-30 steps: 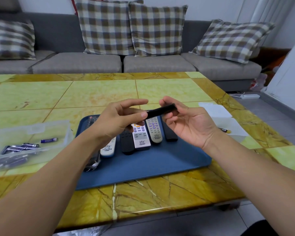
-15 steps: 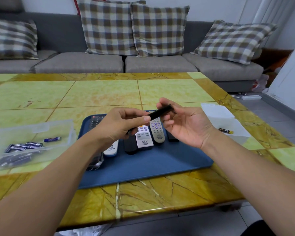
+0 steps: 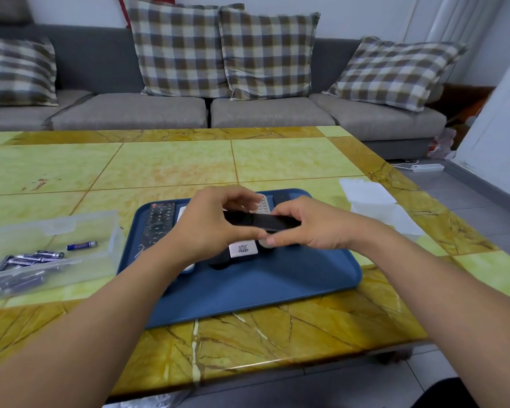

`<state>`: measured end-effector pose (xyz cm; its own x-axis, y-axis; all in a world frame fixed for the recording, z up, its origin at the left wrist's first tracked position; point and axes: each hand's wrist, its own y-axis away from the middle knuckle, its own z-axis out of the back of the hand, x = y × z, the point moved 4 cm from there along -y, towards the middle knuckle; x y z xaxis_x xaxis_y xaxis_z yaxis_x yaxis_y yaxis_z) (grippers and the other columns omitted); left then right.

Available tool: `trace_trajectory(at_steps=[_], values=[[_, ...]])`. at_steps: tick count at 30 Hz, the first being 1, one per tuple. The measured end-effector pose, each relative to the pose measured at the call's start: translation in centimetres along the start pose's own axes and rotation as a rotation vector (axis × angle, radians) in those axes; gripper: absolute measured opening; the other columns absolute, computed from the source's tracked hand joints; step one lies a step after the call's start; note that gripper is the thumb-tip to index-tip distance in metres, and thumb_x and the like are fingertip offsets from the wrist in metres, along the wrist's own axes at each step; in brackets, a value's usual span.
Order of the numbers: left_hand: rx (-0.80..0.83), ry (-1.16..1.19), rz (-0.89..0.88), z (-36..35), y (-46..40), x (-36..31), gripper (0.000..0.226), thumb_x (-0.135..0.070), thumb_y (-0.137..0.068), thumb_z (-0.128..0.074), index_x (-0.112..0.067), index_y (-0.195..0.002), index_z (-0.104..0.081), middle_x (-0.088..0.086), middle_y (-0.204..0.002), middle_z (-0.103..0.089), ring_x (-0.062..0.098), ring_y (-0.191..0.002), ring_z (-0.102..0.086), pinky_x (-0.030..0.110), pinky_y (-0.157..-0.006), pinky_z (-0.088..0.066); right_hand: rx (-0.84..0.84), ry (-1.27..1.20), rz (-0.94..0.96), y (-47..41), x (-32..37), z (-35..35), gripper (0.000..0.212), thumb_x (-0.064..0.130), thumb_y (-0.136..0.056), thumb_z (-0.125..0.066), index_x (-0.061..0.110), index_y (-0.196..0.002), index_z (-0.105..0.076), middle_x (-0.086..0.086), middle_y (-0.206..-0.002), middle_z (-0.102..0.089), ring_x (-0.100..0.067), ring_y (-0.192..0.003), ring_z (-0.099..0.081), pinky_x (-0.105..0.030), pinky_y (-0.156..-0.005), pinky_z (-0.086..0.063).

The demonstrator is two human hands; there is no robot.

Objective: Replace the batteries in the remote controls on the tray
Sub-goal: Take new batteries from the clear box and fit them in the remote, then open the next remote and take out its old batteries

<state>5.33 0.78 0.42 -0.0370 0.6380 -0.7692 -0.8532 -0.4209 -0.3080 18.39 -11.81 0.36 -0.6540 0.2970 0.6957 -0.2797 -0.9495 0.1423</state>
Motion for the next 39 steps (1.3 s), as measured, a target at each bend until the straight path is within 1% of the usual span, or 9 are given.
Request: trace_trajectory(at_steps=[2,4,7,9,11,13,15,30,39], values=[[-0.171,-0.109,-0.028,0.6,-0.3,0.1,0.052,-0.029,-0.073,-0.089,-0.031,-0.119,-0.064,-0.016,-0.111,-0.068,-0.004,-0.104,-0.062,0.017,-0.088,-0.051,-0.174,-0.066,-0.113,0.0,-0.9,0.8,0.032,0.037,-0.087,-0.074,0.015,-0.075,-0.054,0.005,-0.052,-0.045,-0.01,-0.041,-0.04,-0.023,-0.041,-0.031],[-0.197,-0.211,-0.034,0.6,-0.4,0.4,0.054,-0.034,-0.081,-0.082,-0.031,-0.129,-0.059,-0.014,-0.125,-0.062,0.001,-0.115,-0.056,0.025,-0.096,-0.047,-0.347,-0.099,-0.236,0.5,-2.2,1.8,0.033,0.039,-0.089,-0.068,0.015,-0.074,-0.051,0.0,-0.051,-0.048,-0.014,-0.038,-0.039,-0.023,-0.04,-0.031],[0.039,-0.347,-0.059,-1.1,-0.1,1.1,0.059,-0.045,-0.085,-0.075,-0.029,-0.138,-0.056,-0.006,-0.147,-0.05,0.012,-0.135,-0.044,0.036,-0.113,-0.037,-0.414,0.07,-0.388,1.2,-3.4,1.8,0.036,0.039,-0.088,-0.057,0.007,-0.072,-0.061,-0.005,-0.051,-0.065,-0.017,-0.038,-0.052,-0.024,-0.048,-0.042],[0.247,-0.472,-0.043,-2.9,0.4,1.8,0.07,-0.054,-0.087,-0.069,-0.031,-0.148,-0.045,-0.005,-0.161,-0.032,0.017,-0.148,-0.026,0.041,-0.12,-0.026,-0.451,0.187,-0.459,1.3,-3.8,1.5,0.037,0.038,-0.084,-0.055,0.007,-0.064,-0.06,-0.005,-0.048,-0.065,-0.019,-0.042,-0.058,-0.024,-0.051,-0.045],[0.396,-0.592,-0.005,-4.0,0.7,2.7,0.077,-0.061,-0.088,-0.062,-0.035,-0.154,-0.032,-0.007,-0.166,-0.02,0.02,-0.153,-0.013,0.047,-0.121,-0.022,-0.481,0.242,-0.509,1.2,-4.0,1.6,0.033,0.037,-0.085,-0.055,0.01,-0.066,-0.054,-0.005,-0.057,-0.064,-0.02,-0.05,-0.058,-0.025,-0.051,-0.041],[0.461,-0.635,0.018,-4.3,0.8,3.2,0.077,-0.06,-0.09,-0.06,-0.037,-0.156,-0.027,-0.007,-0.167,-0.018,0.021,-0.153,-0.013,0.047,-0.122,-0.021,-0.486,0.313,-0.543,0.9,-4.1,1.9,0.032,0.04,-0.087,-0.054,0.013,-0.071,-0.047,-0.004,-0.073,-0.059,-0.02,-0.061,-0.054,-0.027,-0.051,-0.036],[0.453,-0.613,0.011,-4.1,0.7,3.3,0.073,-0.055,-0.092,-0.06,-0.036,-0.155,-0.03,-0.005,-0.165,-0.022,0.02,-0.152,-0.018,0.042,-0.122,-0.021,-0.457,0.327,-0.566,0.6,-4.5,2.0,0.031,0.039,-0.089,-0.053,0.014,-0.072,-0.047,-0.004,-0.076,-0.056,-0.021,-0.066,-0.052,-0.028,-0.052,-0.035],[0.46,-0.63,-0.018,-3.9,0.7,3.2,0.065,-0.039,-0.098,-0.06,-0.035,-0.155,-0.029,-0.005,-0.164,-0.024,0.02,-0.15,-0.02,0.037,-0.121,-0.02,-0.386,0.378,-0.571,-0.4,-5.9,1.4,0.033,0.033,-0.088,-0.06,0.012,-0.066,-0.047,-0.004,-0.067,-0.053,-0.021,-0.058,-0.052,-0.027,-0.05,-0.036],[0.457,-0.636,-0.01,-3.9,0.8,3.3,0.069,-0.043,-0.096,-0.062,-0.035,-0.156,-0.029,-0.006,-0.164,-0.024,0.02,-0.15,-0.019,0.044,-0.121,-0.022,-0.505,0.448,-0.507,0.0,-5.5,1.8,0.034,0.028,-0.078,-0.071,0.012,-0.065,-0.044,-0.003,-0.068,-0.05,-0.019,-0.057,-0.048,-0.026,-0.045,-0.031]])
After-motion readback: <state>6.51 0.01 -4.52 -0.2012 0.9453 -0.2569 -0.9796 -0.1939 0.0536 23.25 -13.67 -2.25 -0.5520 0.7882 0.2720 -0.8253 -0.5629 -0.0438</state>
